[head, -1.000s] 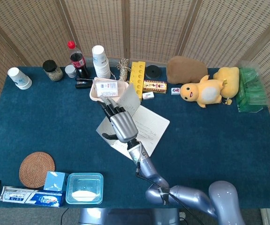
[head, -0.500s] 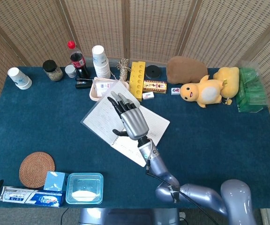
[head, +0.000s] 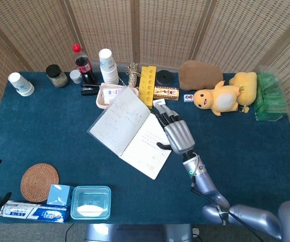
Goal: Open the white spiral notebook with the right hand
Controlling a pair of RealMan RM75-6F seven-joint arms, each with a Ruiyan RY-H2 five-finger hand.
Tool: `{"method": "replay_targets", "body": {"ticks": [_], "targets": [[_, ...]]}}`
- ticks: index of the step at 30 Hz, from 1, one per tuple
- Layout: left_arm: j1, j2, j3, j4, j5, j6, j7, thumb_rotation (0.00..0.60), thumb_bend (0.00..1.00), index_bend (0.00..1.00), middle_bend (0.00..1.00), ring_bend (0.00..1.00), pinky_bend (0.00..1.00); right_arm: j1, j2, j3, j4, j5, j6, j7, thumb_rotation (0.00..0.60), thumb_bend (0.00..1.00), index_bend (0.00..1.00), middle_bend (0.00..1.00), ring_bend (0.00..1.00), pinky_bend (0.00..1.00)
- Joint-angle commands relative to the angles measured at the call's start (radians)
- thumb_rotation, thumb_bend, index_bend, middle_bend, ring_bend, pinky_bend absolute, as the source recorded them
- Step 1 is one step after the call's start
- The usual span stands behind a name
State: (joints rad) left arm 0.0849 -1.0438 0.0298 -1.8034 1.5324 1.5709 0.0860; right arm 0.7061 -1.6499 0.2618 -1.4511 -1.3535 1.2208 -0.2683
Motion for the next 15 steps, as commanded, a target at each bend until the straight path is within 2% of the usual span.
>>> {"method": "replay_targets", "body": {"ticks": [1,7,15], "targets": [[-0.005,-0.008,-0.003,-0.001,-0.007,-0.007,0.018,0.600,0.20,0.20,0.13,0.09,0.05,-0.049,0.061,-0.039,-0.047,-0.014,0.028,-0.009,0.600,0.07,0.00,0.00,0.05,0.21],[-0.012,-0.032,-0.006,0.006,-0.016,-0.019,0.039,0.600,0.20,0.19,0.13,0.09,0.04,-0.112,0.130,-0.081,-0.081,-0.041,0.081,-0.029,0.600,0.08,0.00,0.07,0.08,0.22],[-0.016,-0.056,-0.006,0.019,-0.031,-0.032,0.052,0.600,0.20,0.18,0.13,0.09,0.03,-0.204,0.215,-0.135,-0.105,-0.067,0.157,-0.023,0.600,0.08,0.05,0.12,0.12,0.24]]}}
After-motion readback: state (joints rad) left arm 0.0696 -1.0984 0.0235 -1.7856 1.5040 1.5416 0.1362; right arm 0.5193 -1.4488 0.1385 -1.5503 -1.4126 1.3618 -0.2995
